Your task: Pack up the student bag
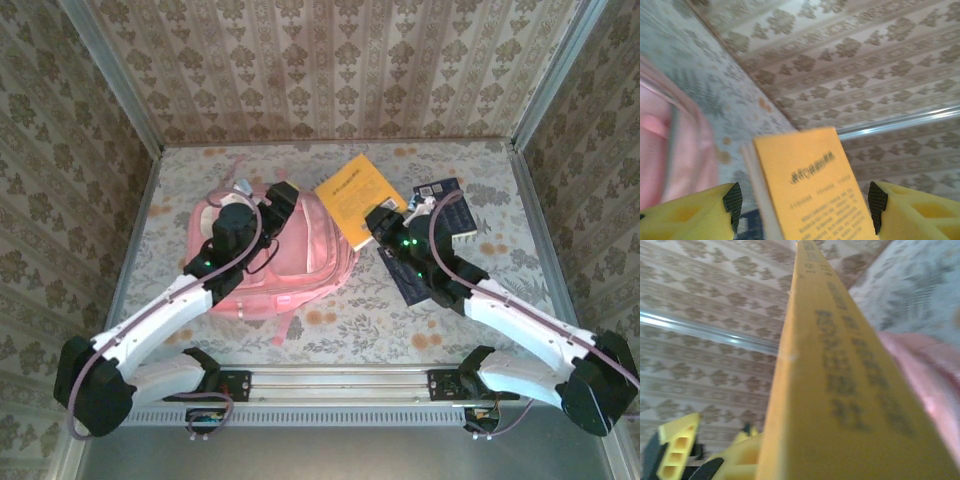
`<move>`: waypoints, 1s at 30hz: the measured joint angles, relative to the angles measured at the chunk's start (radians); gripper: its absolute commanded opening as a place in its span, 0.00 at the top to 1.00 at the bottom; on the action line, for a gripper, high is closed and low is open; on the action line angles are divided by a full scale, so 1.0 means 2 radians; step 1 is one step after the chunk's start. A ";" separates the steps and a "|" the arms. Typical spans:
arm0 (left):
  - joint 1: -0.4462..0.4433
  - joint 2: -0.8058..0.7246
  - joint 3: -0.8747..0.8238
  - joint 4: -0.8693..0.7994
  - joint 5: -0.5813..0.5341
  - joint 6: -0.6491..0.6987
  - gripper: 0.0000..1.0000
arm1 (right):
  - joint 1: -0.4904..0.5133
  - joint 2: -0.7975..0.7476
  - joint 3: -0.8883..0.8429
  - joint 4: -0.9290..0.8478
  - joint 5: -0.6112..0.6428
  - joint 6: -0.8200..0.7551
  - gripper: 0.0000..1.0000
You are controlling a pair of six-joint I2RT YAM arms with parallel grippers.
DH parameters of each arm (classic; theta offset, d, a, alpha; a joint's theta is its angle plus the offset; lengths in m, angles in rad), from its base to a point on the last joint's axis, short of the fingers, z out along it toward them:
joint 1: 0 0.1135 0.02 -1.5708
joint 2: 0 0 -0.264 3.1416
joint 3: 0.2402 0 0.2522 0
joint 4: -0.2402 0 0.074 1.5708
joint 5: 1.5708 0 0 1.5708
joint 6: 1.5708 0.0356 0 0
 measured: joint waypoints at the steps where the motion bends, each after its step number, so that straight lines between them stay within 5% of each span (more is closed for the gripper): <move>1: 0.008 -0.006 0.001 -0.023 0.000 0.013 0.28 | -0.007 -0.012 -0.001 -0.026 0.000 -0.013 1.00; 10: 0.050 0.042 0.042 -0.153 0.055 0.128 0.31 | -0.090 -0.112 -0.013 -0.169 -0.045 -0.112 1.00; 19: 0.052 0.200 0.105 -0.156 0.188 0.188 0.54 | -0.121 -0.154 -0.045 -0.234 -0.096 -0.151 1.00; 30: 0.051 0.236 0.105 -0.142 0.236 0.196 0.61 | -0.125 -0.154 -0.062 -0.253 -0.117 -0.162 1.00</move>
